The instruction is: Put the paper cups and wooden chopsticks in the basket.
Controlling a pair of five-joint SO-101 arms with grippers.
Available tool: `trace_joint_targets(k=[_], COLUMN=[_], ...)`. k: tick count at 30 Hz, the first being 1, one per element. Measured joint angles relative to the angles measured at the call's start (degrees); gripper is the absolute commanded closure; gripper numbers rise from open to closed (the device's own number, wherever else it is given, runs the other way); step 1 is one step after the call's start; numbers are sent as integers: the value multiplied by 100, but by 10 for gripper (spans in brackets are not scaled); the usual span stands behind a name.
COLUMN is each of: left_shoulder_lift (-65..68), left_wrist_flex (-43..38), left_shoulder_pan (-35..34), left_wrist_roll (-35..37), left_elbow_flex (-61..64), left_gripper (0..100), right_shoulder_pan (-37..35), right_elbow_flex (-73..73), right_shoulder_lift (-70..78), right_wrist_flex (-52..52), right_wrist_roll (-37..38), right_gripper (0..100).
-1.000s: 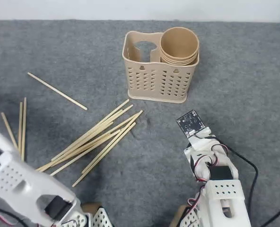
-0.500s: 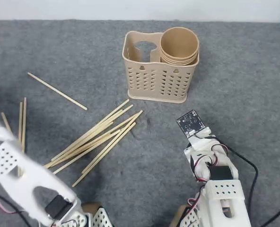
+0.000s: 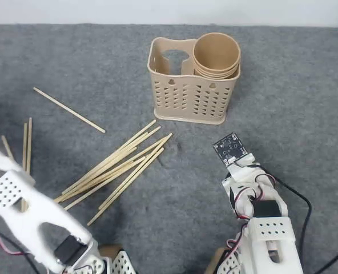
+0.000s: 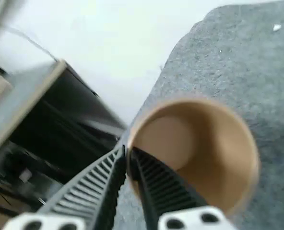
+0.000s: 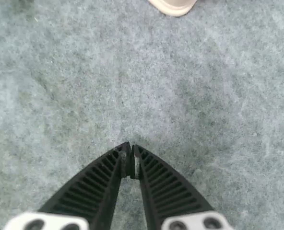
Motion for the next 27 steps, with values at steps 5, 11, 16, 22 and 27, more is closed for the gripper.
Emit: trace_joint_targets(k=[5, 11, 16, 22, 27], left_shoulder_lift=[-26, -334, -703, -1160, -1310], left_wrist_flex=[2866, 4870, 5714, 6075, 6092], left_shoulder_pan=[18, 88, 141, 220, 185], left_wrist_roll=[712, 2048, 3622, 5222, 6312], left_elbow_flex=[-1503, -1662, -1662, -1662, -1670], left_gripper=[989, 989, 989, 989, 989], right_shoulder_pan=[0, 0, 0, 0, 0], right_elbow_flex=[0, 0, 0, 0, 0], right_shoulder_lift=[0, 0, 0, 0, 0], right_wrist_flex=[0, 0, 0, 0, 0], right_wrist_roll=[0, 0, 0, 0, 0], right_gripper=[991, 991, 991, 991, 991])
